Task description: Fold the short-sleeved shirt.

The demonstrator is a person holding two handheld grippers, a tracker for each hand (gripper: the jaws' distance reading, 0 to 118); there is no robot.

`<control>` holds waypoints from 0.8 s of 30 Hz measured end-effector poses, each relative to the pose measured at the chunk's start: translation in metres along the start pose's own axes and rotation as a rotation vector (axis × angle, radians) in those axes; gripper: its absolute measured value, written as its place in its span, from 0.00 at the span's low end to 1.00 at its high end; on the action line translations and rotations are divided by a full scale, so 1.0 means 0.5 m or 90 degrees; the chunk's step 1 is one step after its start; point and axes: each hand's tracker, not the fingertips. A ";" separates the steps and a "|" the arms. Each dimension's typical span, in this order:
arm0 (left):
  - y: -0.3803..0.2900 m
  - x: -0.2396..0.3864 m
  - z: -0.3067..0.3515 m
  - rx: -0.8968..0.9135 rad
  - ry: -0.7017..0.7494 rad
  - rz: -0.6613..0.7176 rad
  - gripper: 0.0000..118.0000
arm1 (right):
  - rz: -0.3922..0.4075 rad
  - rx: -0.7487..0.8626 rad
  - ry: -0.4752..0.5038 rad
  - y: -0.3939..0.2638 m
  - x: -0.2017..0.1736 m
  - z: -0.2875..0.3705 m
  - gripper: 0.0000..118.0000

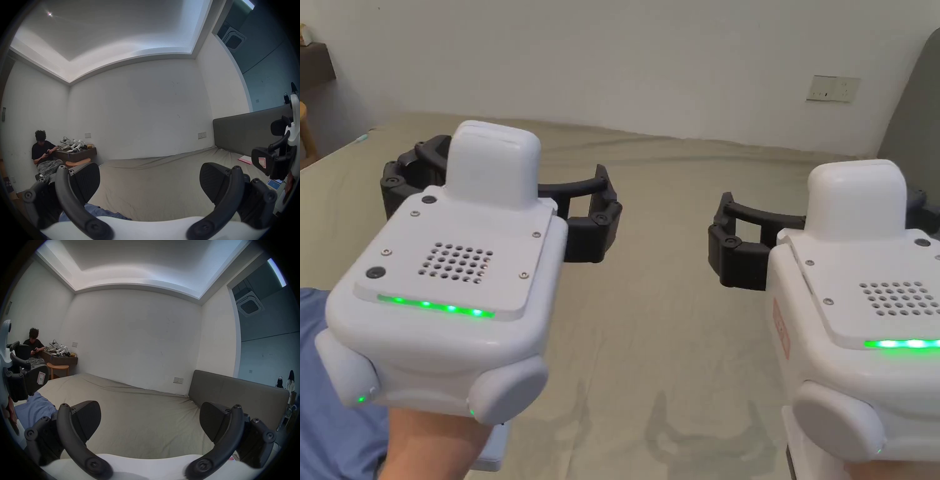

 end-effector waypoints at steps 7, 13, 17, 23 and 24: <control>0.003 -0.002 0.005 0.001 0.003 0.001 1.00 | -0.002 0.003 -0.002 0.005 0.003 0.005 1.00; 0.000 -0.001 -0.001 0.009 -0.009 -0.095 1.00 | 0.098 0.003 0.033 0.007 -0.003 0.001 1.00; -0.052 0.030 -0.010 0.108 0.077 -0.481 1.00 | 0.437 0.070 -0.005 -0.034 -0.039 0.000 1.00; -0.177 0.054 -0.033 0.246 0.162 -0.884 1.00 | 0.819 0.226 -0.140 -0.134 -0.076 -0.023 1.00; -0.154 0.058 -0.025 0.195 0.125 -0.762 1.00 | 0.718 0.181 -0.090 -0.112 -0.076 -0.019 1.00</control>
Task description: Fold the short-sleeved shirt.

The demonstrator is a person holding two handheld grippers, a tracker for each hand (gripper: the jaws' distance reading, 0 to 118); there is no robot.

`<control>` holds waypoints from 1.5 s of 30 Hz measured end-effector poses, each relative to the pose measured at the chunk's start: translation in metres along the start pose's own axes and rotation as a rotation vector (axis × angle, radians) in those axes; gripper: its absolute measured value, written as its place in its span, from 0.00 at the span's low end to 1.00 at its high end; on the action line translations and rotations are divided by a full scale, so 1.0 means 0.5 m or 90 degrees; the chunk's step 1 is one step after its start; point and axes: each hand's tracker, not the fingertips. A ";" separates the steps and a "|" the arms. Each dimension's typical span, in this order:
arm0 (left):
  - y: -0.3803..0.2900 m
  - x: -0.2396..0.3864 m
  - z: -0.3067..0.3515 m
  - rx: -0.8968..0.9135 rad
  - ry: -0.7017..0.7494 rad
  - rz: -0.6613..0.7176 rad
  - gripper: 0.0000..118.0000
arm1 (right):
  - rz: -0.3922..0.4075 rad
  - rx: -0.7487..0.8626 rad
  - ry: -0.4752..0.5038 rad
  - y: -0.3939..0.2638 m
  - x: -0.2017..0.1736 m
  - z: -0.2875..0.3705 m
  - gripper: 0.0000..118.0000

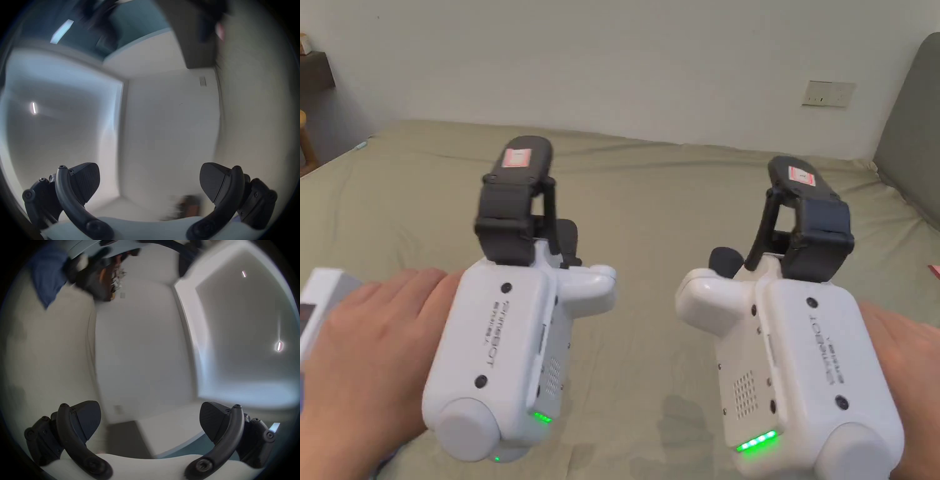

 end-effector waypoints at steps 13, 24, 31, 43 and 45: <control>-0.069 -0.109 -0.038 -0.229 -0.172 0.874 1.00 | -0.834 -0.139 0.190 -0.004 0.134 -0.012 1.00; -0.019 -0.113 -0.029 -0.200 -0.151 0.776 1.00 | -0.743 -0.172 0.140 -0.043 0.115 -0.026 1.00; -0.005 -0.121 -0.026 -0.196 -0.140 0.763 1.00 | -0.759 -0.179 0.128 -0.054 0.121 -0.025 1.00; 0.014 -0.115 -0.039 -0.208 -0.182 0.754 0.02 | -0.711 -0.165 0.163 -0.037 0.113 -0.013 0.02; 0.018 -0.111 -0.039 -0.210 -0.178 0.751 0.00 | -0.724 -0.163 0.191 -0.030 0.117 -0.008 0.01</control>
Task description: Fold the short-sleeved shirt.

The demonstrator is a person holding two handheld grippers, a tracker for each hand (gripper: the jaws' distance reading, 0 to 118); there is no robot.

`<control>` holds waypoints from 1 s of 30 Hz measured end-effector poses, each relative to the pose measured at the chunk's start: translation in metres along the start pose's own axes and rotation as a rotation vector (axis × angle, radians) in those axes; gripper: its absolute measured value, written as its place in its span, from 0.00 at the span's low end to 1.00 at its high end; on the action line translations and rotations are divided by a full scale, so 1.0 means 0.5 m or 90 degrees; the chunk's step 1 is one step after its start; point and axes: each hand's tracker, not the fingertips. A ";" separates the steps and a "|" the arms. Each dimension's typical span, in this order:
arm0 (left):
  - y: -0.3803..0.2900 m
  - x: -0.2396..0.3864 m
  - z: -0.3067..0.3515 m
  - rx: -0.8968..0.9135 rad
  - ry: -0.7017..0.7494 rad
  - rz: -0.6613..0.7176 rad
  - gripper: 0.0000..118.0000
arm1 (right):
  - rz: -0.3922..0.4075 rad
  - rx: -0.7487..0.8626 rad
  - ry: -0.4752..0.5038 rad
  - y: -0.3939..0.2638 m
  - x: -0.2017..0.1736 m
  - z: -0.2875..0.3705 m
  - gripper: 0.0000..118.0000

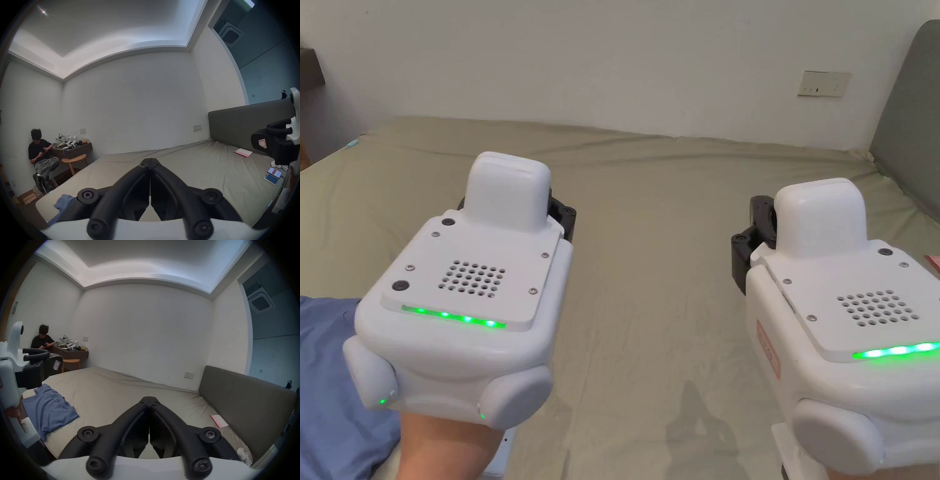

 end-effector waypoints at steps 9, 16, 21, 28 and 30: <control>-0.001 -0.007 0.004 -0.004 -0.006 0.012 0.00 | -0.021 0.002 0.000 0.000 0.023 -0.006 0.01; -0.001 -0.058 0.021 -0.010 0.035 0.003 0.00 | -0.024 0.013 0.036 0.009 -0.006 -0.024 0.01; 0.001 -0.140 0.056 -0.019 0.118 -0.032 0.00 | -0.039 0.034 0.100 0.026 -0.076 -0.051 0.01; 0.008 -0.252 0.135 -0.026 0.253 -0.088 0.00 | -0.058 0.050 0.228 0.039 -0.219 -0.077 0.01; 0.010 -0.281 0.160 -0.034 0.289 -0.099 0.00 | -0.066 0.052 0.263 0.044 -0.260 -0.080 0.01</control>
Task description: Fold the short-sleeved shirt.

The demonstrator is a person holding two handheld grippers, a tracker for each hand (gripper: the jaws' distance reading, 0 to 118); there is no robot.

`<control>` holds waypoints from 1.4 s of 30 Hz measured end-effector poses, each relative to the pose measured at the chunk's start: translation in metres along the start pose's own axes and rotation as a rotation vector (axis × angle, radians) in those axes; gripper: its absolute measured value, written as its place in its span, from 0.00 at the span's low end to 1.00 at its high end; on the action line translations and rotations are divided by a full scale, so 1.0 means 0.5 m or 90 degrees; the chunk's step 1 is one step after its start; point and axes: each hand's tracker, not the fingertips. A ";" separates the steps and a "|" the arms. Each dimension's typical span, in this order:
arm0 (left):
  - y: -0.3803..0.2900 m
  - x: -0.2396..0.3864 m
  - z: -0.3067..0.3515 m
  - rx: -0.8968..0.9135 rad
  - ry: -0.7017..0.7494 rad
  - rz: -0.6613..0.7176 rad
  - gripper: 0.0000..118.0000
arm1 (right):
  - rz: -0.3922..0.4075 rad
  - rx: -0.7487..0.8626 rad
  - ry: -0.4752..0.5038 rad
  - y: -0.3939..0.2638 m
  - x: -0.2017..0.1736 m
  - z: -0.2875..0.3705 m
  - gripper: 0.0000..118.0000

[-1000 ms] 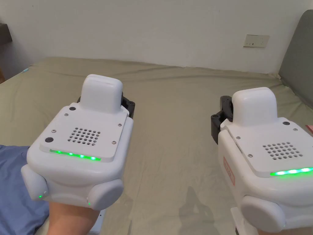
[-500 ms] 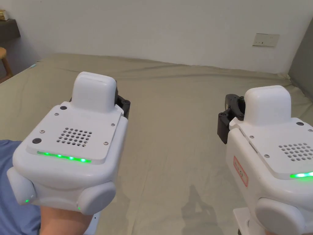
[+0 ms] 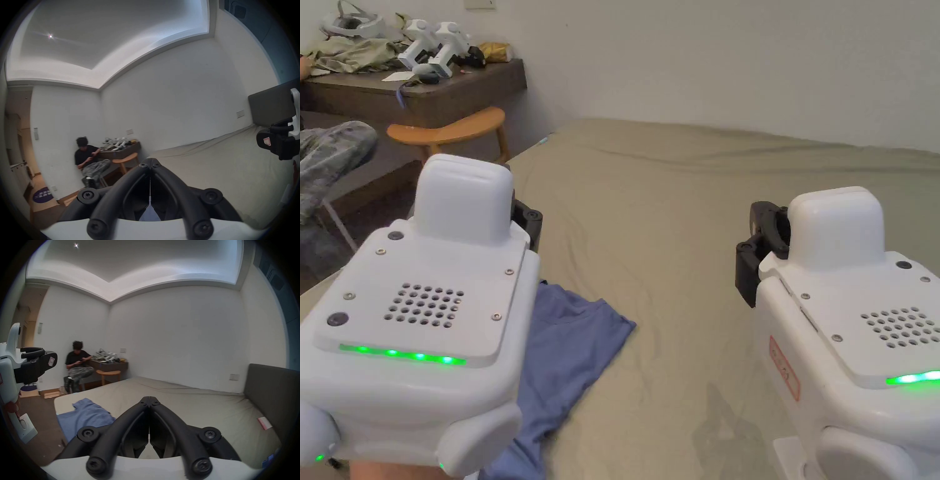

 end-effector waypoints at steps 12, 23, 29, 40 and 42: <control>-0.064 -0.110 0.025 -0.052 0.094 0.037 0.00 | 0.030 -0.015 0.110 -0.010 -0.155 -0.023 0.01; -0.142 -0.100 -0.082 -0.133 0.051 0.040 0.00 | 0.045 -0.057 0.074 -0.031 -0.125 -0.069 0.01; -0.284 -0.090 -0.237 -0.310 0.028 0.076 0.00 | 0.053 -0.100 0.042 -0.051 -0.112 -0.113 0.01; -0.620 -0.076 -0.520 -0.581 -0.061 0.105 0.00 | 0.060 -0.189 0.001 -0.111 -0.070 -0.216 0.01; -0.649 -0.065 -0.554 -0.596 -0.071 0.099 0.42 | 0.062 -0.202 -0.004 -0.124 -0.065 -0.229 0.01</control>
